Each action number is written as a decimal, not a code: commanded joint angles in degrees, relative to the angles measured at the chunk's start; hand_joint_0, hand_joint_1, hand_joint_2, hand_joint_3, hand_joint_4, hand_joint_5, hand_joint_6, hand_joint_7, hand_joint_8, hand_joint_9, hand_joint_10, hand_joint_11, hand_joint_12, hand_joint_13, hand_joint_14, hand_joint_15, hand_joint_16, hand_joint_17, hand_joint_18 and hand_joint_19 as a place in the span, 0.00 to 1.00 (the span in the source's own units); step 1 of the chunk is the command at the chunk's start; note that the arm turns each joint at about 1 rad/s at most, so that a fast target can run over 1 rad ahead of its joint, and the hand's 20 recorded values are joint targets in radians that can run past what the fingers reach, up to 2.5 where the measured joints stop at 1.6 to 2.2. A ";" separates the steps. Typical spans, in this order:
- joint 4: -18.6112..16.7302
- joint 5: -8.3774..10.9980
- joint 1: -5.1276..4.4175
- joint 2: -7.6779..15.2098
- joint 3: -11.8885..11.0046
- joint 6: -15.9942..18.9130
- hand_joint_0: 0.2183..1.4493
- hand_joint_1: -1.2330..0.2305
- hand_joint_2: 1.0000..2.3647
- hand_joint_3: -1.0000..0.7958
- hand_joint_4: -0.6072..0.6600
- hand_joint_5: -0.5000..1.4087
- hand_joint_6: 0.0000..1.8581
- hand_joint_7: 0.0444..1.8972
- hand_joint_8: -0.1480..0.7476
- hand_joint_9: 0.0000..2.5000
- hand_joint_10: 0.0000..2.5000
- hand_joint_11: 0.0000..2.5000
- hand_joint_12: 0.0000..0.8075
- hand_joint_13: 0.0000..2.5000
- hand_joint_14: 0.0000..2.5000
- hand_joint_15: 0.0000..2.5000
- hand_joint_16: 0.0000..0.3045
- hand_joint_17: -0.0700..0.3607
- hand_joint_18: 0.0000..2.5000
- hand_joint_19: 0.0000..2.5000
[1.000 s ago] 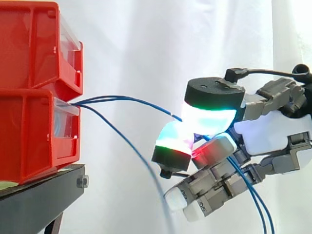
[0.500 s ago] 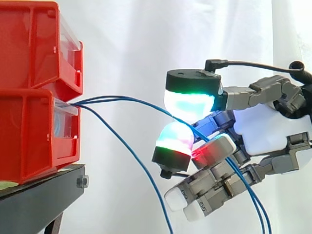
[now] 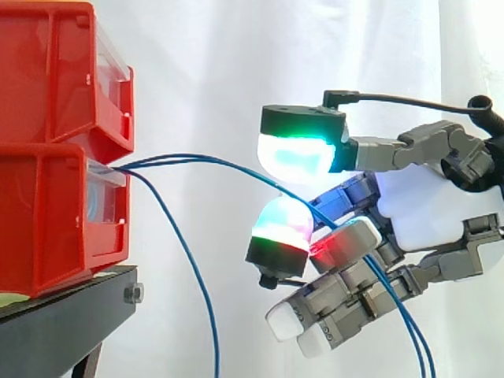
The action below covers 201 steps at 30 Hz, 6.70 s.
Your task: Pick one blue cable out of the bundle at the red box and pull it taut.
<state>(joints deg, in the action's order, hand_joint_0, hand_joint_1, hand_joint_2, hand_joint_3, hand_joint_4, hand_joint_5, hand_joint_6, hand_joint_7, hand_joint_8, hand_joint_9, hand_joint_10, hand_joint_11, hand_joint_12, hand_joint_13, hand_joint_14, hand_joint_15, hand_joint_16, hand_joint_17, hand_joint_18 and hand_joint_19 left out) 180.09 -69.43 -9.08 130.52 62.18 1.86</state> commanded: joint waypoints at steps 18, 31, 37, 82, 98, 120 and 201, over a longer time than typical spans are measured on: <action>0.00 0.00 0.03 0.00 -0.21 -0.02 0.32 0.33 0.01 0.54 0.58 0.18 0.48 0.55 0.58 0.48 0.00 0.56 0.49 0.28 0.01 0.15 0.21 0.49 0.24 0.13; 4.13 -0.09 0.03 0.00 -3.03 -0.02 0.37 0.26 0.01 0.60 0.42 0.18 0.49 0.65 0.53 0.48 0.00 0.58 0.45 0.29 0.01 0.16 0.18 0.46 0.24 0.12; 5.10 -0.18 0.11 -0.09 -3.55 -0.02 0.39 0.25 0.02 0.59 0.41 0.18 0.50 0.70 0.51 0.47 0.01 0.59 0.43 0.28 0.01 0.16 0.18 0.44 0.23 0.12; 5.63 -0.18 0.82 -0.09 -3.73 -0.19 0.44 0.18 0.00 0.28 0.48 0.17 0.49 0.56 0.45 0.41 0.01 0.53 0.41 0.24 0.01 0.14 0.16 0.42 0.21 0.09; 6.06 -0.18 0.82 -0.18 -3.73 -0.19 0.19 0.34 0.00 0.28 0.54 0.17 0.46 0.48 0.52 0.44 0.00 0.52 0.47 0.25 0.01 0.15 0.20 0.48 0.21 0.13; 6.06 -0.18 0.73 -0.18 -3.90 -0.28 0.30 0.38 0.01 0.50 0.54 0.18 0.48 0.56 0.54 0.46 0.00 0.53 0.49 0.27 0.01 0.15 0.21 0.49 0.22 0.13; 6.06 -0.18 0.73 -0.18 -4.43 -0.37 0.39 0.20 0.00 0.28 0.52 0.18 0.47 0.54 0.47 0.44 0.01 0.55 0.41 0.25 0.01 0.14 0.17 0.43 0.22 0.10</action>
<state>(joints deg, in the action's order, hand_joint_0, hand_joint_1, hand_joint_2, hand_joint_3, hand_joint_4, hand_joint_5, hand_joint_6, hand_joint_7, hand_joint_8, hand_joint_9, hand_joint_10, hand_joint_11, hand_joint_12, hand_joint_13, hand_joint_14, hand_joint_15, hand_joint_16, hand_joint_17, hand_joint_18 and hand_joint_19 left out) 186.15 -69.61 -8.31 130.34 57.82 1.49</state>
